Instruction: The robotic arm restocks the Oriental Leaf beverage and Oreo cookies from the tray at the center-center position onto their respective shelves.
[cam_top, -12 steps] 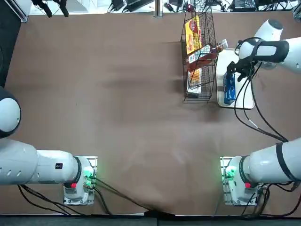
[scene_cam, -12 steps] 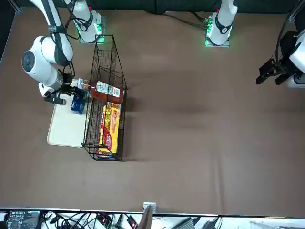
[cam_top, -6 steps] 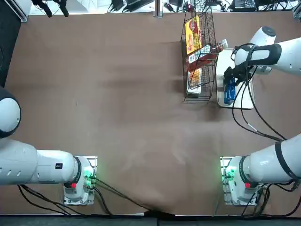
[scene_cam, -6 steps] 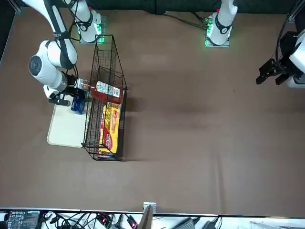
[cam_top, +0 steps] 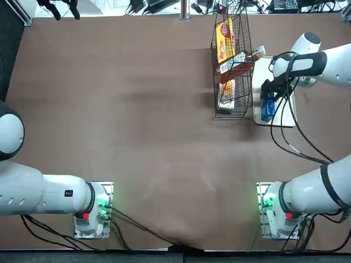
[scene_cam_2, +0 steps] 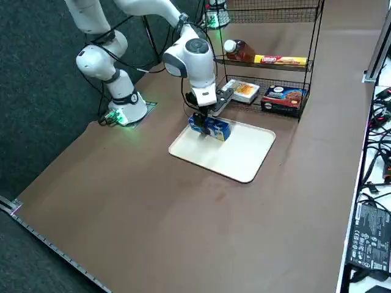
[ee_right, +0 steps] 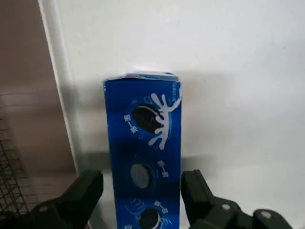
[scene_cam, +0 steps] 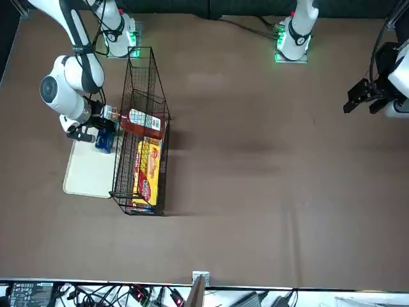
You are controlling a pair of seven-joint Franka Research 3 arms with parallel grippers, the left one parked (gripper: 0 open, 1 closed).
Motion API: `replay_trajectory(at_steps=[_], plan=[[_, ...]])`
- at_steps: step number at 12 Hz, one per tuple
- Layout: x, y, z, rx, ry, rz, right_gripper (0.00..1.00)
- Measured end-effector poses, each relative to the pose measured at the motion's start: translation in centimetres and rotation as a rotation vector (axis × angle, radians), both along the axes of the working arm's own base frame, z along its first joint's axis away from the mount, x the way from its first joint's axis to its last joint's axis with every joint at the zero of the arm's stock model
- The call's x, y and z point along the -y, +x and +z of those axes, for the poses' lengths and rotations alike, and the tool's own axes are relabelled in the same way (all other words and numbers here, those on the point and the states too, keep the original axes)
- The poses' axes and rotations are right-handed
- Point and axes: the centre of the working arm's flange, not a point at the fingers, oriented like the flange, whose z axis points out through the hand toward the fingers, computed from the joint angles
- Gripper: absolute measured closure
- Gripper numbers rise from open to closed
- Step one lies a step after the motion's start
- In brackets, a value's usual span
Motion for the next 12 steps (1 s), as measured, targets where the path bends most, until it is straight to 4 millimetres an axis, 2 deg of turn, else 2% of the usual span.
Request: replay_trajectory(at_steps=[7, 9, 10, 12], plan=[[0.0, -0.1, -1.3, -0.003, -0.007, 0.001, 0.02], [-0.1, -0.1, -2.0, -0.008, -0.01, 0.002, 0.13], [-0.1, -0.1, -2.1, -0.007, -0.01, 0.003, 0.15], [-0.1, 0.0, -1.8, -0.001, -0.01, 0.005, 0.35]])
